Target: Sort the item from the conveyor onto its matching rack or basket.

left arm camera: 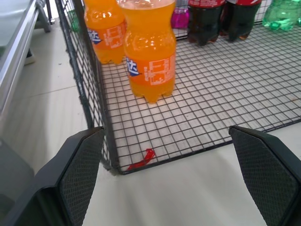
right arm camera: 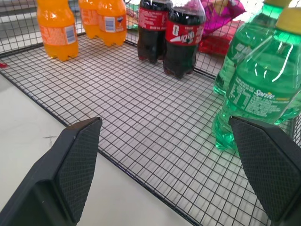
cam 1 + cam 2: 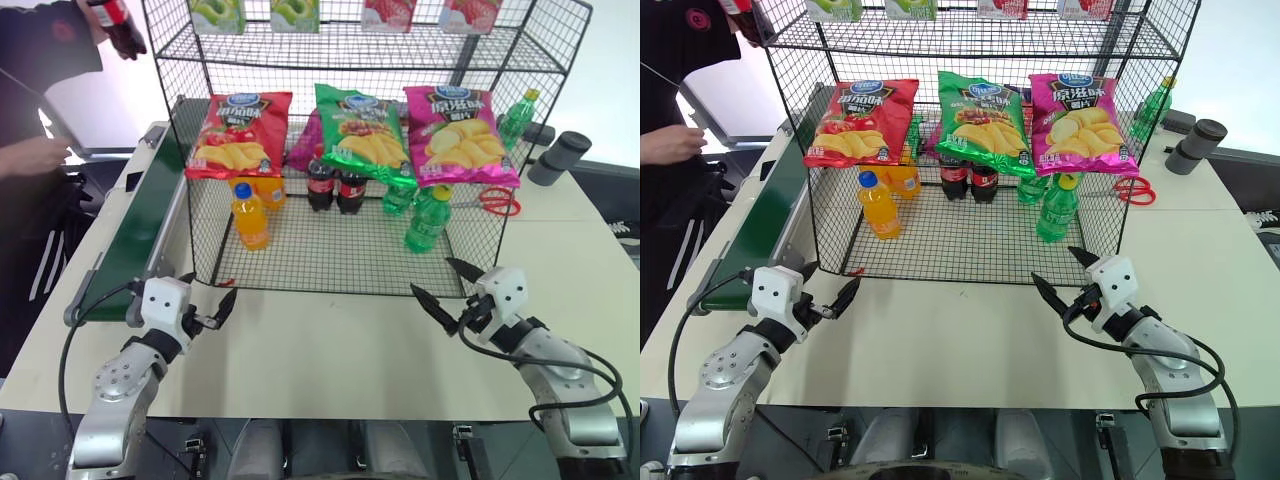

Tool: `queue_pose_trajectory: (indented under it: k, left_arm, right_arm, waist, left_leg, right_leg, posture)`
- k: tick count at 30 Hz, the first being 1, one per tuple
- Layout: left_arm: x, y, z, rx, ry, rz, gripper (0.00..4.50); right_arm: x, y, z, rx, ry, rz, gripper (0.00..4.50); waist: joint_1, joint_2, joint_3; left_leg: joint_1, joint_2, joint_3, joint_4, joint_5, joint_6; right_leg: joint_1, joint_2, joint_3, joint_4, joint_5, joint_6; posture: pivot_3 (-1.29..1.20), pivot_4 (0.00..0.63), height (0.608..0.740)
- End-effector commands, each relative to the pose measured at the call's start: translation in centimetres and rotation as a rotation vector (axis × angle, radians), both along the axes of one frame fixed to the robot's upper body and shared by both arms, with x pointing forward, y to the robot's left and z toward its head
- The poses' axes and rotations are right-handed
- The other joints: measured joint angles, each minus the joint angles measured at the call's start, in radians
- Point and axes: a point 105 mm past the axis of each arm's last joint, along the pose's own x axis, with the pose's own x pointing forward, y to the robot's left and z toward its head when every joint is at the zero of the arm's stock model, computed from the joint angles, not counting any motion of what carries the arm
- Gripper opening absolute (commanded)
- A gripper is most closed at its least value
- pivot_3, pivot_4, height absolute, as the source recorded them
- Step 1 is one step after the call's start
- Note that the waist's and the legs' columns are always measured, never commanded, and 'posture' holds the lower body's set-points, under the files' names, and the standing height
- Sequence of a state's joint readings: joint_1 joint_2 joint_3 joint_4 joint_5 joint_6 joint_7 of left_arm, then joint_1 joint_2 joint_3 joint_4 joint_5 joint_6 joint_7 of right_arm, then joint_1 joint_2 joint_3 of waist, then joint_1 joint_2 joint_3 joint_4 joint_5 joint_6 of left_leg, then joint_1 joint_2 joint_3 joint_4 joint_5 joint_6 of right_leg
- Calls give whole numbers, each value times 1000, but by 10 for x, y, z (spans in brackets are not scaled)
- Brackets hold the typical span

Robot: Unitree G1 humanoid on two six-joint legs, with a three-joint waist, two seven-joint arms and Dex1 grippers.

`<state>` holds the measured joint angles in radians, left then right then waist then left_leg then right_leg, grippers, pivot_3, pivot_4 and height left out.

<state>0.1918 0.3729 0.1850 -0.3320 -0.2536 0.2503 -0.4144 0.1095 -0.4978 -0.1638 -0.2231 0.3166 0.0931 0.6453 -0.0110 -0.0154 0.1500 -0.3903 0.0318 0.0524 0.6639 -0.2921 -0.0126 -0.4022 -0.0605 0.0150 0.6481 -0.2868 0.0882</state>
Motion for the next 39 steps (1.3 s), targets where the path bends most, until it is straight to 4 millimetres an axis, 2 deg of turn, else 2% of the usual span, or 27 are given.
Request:
queue_pose_trajectory:
  k: [1,15,28,39]
  left_arm:
    - [-1,2,17,7,-61,5,4500]
    - [0,2,17,5,-60,3,4500]
    - [0,5,19,2,-67,22,4500]
    - [-2,8,20,-2,-79,51,4500]
  right_arm:
    - [0,1,7,-9,-44,14,4487]
    - [-7,1,5,-11,-46,3,4487]
    - [-5,6,10,-11,-48,8,4487]
    - [1,-1,6,-17,-43,13,4487]
  waist:
    - [0,0,0]
    - [-1,0,0]
    - [-1,0,0]
    - [-1,0,0]
  left_leg:
    - [0,0,0,0,0,0]
    - [0,0,0,0,0,0]
    - [0,0,0,0,0,0]
    - [0,0,0,0,0,0]
  right_leg:
    - [0,0,0,0,0,0]
    - [0,0,0,0,0,0]
    - [0,0,0,0,0,0]
    - [0,0,0,0,0,0]
  posture:
    - [0,150,740]
    - [0,150,740]
    - [0,150,740]
    - [0,150,740]
